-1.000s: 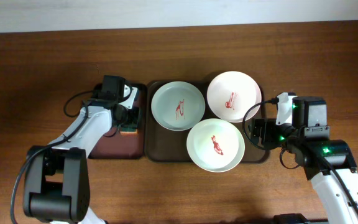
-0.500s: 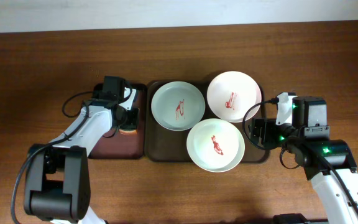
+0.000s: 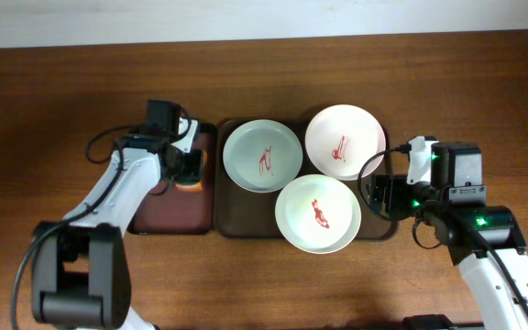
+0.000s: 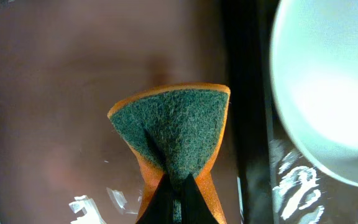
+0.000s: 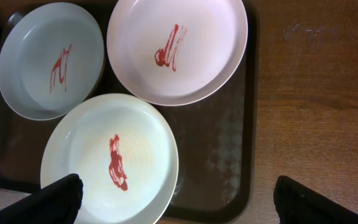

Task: Clean dirty plates on tray and stack at the side
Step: 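Grasp the green-orange sponge with the left gripper and lift it, then move the sponge over the front plate and hold it with right gripper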

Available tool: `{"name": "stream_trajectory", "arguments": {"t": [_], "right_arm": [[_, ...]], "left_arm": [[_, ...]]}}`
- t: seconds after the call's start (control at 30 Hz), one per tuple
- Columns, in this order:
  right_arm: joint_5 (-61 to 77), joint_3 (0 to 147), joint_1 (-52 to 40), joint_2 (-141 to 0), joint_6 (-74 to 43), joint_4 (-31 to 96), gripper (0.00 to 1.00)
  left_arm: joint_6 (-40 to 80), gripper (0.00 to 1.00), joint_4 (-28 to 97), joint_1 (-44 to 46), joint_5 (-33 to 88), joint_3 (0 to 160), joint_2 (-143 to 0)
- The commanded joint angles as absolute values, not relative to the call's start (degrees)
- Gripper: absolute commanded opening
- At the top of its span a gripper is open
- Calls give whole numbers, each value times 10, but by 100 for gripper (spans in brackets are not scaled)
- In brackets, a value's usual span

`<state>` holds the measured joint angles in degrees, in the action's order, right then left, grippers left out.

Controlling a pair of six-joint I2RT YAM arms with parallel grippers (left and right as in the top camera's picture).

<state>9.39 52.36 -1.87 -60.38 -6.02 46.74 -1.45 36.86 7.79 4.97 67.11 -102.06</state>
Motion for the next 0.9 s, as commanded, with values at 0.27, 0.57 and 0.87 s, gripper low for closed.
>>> {"name": "stream_trajectory", "arguments": {"t": [0.27,0.57,0.87], "right_arm": [[99,535,-22,-603,-63,466,99],[99,535,-22,-625,-63,467,99],[99,535,-22,-625,-63,467,99]], "left_arm": [[5,0,360,74,3,672,-999],[96,0,274,67,2,672,-846],[197,0,238,67,37,672,-801]]}}
